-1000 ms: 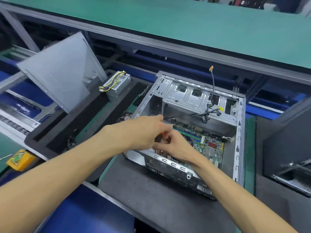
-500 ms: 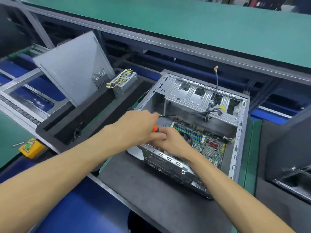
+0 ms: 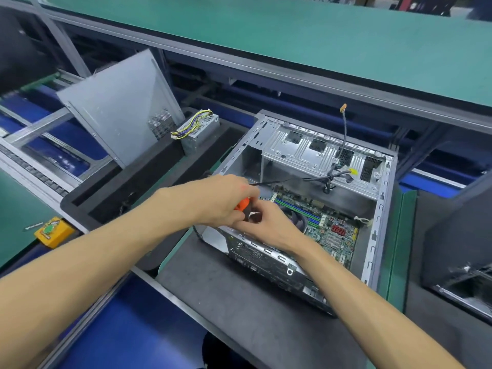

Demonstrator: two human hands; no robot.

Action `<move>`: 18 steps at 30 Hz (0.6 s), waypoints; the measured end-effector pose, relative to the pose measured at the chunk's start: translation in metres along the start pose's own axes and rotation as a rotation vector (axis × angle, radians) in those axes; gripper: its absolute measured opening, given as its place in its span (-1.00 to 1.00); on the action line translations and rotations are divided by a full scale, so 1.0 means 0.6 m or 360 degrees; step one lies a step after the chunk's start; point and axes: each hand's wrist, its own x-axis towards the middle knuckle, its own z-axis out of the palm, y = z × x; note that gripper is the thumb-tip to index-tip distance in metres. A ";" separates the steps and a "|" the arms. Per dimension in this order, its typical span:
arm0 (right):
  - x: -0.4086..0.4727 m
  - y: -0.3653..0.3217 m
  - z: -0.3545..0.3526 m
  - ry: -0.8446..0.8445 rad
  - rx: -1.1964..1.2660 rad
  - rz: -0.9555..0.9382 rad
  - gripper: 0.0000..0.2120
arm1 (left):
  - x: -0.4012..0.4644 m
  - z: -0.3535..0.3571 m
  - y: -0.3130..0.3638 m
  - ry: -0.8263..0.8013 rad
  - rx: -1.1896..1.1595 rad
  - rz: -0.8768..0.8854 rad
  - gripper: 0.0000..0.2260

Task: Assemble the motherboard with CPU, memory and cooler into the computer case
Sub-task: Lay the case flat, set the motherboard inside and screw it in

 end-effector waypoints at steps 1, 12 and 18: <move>0.000 0.002 -0.001 -0.0010 0.0001 -0.0015 -0.85 | -0.001 -0.002 -0.001 0.0005 -0.0015 0.0002 -0.76; -0.001 0.007 -0.001 0.0009 0.0064 0.0031 -0.83 | 0.001 0.001 -0.003 0.0094 -0.0092 0.0193 -0.79; -0.008 -0.007 -0.007 -0.0007 -0.0029 0.0020 -0.83 | -0.003 0.000 -0.021 0.0049 -0.0264 0.0338 -0.72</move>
